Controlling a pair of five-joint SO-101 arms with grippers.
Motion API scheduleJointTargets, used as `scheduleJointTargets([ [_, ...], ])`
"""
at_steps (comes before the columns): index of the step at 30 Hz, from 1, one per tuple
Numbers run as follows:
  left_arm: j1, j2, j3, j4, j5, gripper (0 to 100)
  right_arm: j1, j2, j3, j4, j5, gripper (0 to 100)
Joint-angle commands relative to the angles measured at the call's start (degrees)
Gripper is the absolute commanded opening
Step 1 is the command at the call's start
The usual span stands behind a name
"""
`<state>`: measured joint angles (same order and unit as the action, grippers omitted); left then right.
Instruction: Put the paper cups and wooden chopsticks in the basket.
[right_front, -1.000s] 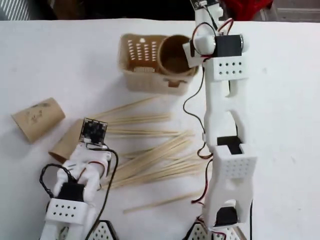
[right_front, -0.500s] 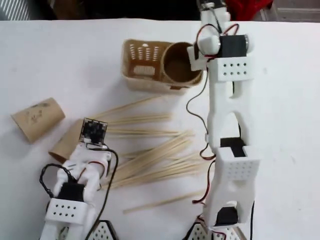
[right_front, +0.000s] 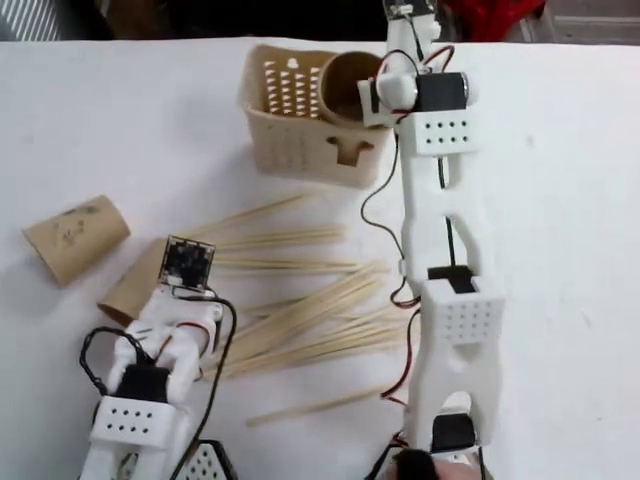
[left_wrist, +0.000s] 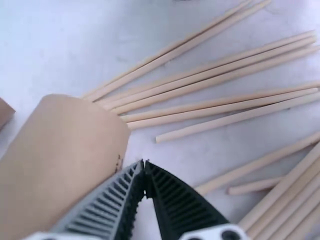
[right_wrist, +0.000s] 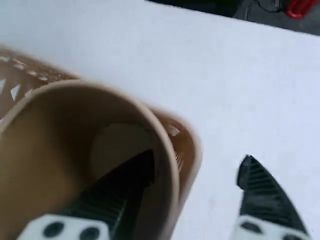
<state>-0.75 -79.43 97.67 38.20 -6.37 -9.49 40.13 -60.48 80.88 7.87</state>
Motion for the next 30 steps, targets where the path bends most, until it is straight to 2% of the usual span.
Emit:
scheduleJointTargets([
  [1, -0.40, -0.48, -0.26, 0.35, 0.35, 3, -0.40, 5.76, -0.26, -4.18, 0.62, 29.6],
  [3, -0.40, -0.48, -0.26, 0.35, 0.35, 3, -0.40, 7.08, -0.26, -4.18, 0.62, 18.3],
  [5, -0.40, -0.48, -0.26, 0.35, 0.35, 3, -0.22, 7.25, -0.26, -3.82, 0.62, 0.2],
  [7, -0.40, -0.48, -0.26, 0.35, 0.26, 3, 0.13, 7.16, -0.35, -1.01, 0.26, 5.0],
  [9, -0.40, -0.48, -0.26, 0.35, 0.35, 3, 0.04, 6.37, -1.67, 4.26, 0.18, 1.0],
  [13, -0.40, -0.48, -0.26, 0.35, 0.26, 3, 0.22, 3.56, -8.09, 17.27, 0.18, 1.5],
  [15, -0.40, -0.48, -0.26, 0.35, 0.26, 3, 0.75, 1.36, -7.47, 18.33, 0.18, 1.6],
  [30, -0.48, -0.48, -0.26, 0.35, 0.26, 3, 1.80, -27.12, 33.14, 18.15, 7.21, 1.6],
])
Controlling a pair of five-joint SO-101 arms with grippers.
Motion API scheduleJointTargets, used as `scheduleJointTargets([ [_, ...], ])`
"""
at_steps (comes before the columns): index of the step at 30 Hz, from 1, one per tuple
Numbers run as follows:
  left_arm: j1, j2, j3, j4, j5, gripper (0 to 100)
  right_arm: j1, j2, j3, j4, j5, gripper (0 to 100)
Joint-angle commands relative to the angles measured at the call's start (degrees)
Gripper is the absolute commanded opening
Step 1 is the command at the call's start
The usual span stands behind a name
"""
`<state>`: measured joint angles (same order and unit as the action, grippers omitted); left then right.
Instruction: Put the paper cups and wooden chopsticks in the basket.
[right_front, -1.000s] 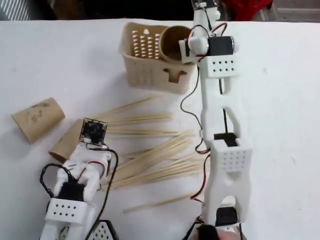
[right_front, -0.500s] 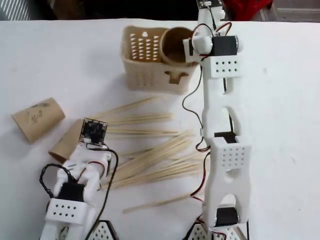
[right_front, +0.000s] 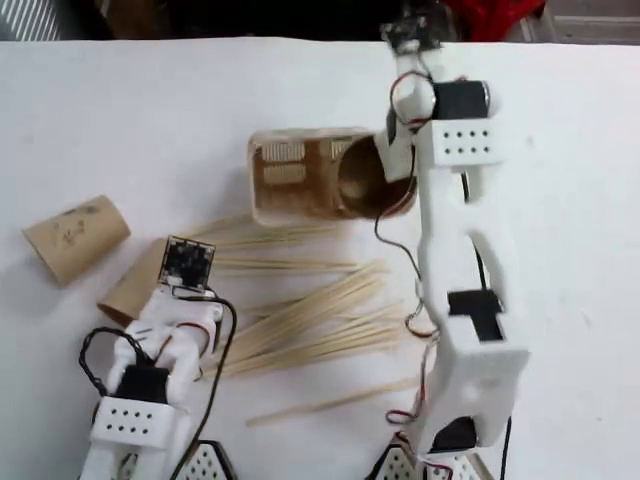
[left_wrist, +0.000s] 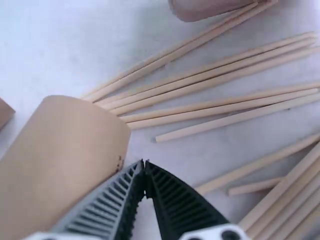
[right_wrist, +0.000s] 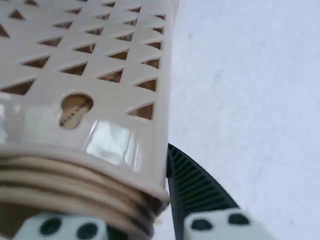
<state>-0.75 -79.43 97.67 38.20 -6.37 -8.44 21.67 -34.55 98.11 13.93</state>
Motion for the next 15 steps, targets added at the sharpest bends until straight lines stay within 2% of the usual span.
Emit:
scheduleJointTargets([
  [1, -0.48, -0.48, -0.26, 0.35, 0.35, 3, 1.10, -11.03, 8.18, 0.92, 1.05, 1.6],
  [11, -0.48, -0.48, -0.26, 0.35, 0.26, 3, 2.42, -25.45, 9.41, 1.01, -2.29, 1.6],
  [15, -0.48, -0.48, -0.26, 0.35, 0.35, 3, 6.37, -28.00, 9.32, 1.10, -2.29, 1.6],
])
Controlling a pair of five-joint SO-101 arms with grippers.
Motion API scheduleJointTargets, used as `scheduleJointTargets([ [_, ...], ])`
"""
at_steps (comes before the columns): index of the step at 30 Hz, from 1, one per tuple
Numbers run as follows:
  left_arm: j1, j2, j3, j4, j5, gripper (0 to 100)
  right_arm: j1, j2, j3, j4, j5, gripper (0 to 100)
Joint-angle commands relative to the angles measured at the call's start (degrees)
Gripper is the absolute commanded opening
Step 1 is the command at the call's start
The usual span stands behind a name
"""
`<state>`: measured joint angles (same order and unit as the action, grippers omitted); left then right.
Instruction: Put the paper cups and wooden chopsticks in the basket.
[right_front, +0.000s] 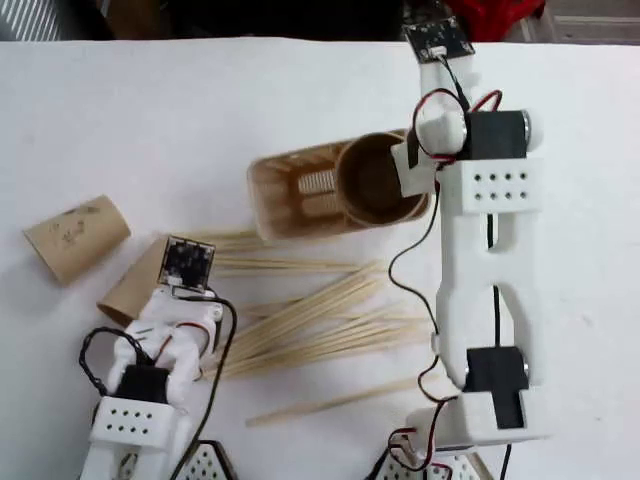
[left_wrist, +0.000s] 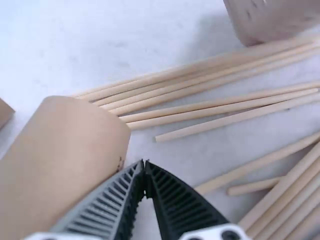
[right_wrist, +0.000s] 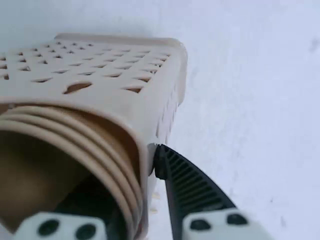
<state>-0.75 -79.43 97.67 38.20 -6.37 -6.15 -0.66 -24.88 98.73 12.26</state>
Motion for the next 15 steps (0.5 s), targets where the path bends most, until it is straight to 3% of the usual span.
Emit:
scheduleJointTargets([
  [1, -0.48, -0.48, -0.26, 0.35, 0.35, 3, 5.58, -6.20, -0.35, 0.40, -0.62, 1.6],
  [8, -0.57, -0.48, -0.26, 0.35, 0.44, 3, 14.55, -0.92, -0.97, -1.36, -1.14, 1.7],
  [15, -0.48, -0.48, -0.26, 0.35, 0.26, 3, 16.31, 11.30, -1.05, -4.62, -0.26, 3.2],
])
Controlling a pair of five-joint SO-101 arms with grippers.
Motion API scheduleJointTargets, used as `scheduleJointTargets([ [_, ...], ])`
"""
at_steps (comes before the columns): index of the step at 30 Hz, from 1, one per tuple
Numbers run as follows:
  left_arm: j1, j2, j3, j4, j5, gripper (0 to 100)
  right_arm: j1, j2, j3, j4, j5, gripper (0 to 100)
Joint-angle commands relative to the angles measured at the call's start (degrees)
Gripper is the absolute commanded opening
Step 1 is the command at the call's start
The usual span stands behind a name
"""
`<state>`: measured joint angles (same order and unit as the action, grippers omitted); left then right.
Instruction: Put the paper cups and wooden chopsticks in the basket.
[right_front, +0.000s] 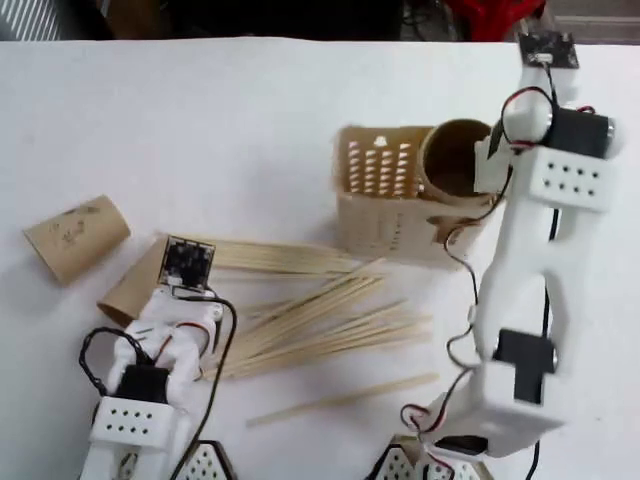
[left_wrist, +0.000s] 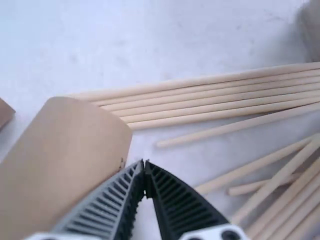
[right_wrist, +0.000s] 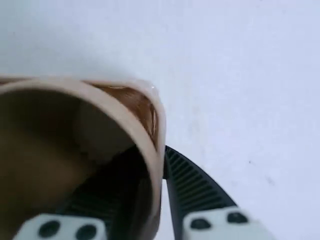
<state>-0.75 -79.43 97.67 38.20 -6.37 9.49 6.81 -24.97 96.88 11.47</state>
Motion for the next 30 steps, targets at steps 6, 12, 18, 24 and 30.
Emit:
scheduleJointTargets([
  [6, -0.48, -0.48, -0.26, 0.35, 0.35, 3, 1.27, 7.43, -0.97, -3.91, 0.88, 22.1],
  [12, -0.48, -0.48, -0.26, 0.35, 0.35, 3, 1.19, 6.73, -2.29, -1.10, 1.14, 22.5],
  [18, -0.48, -0.48, -0.26, 0.35, 0.35, 3, 0.75, 1.71, -4.04, -0.04, 0.88, 22.5],
  [24, -0.48, -0.48, -0.26, 0.35, 0.35, 3, 0.57, -7.78, -3.96, -0.31, 1.05, 22.7],
  [30, -0.48, -0.48, -0.26, 0.35, 0.35, 3, -2.42, -16.57, -2.11, 1.36, 1.49, 22.4],
])
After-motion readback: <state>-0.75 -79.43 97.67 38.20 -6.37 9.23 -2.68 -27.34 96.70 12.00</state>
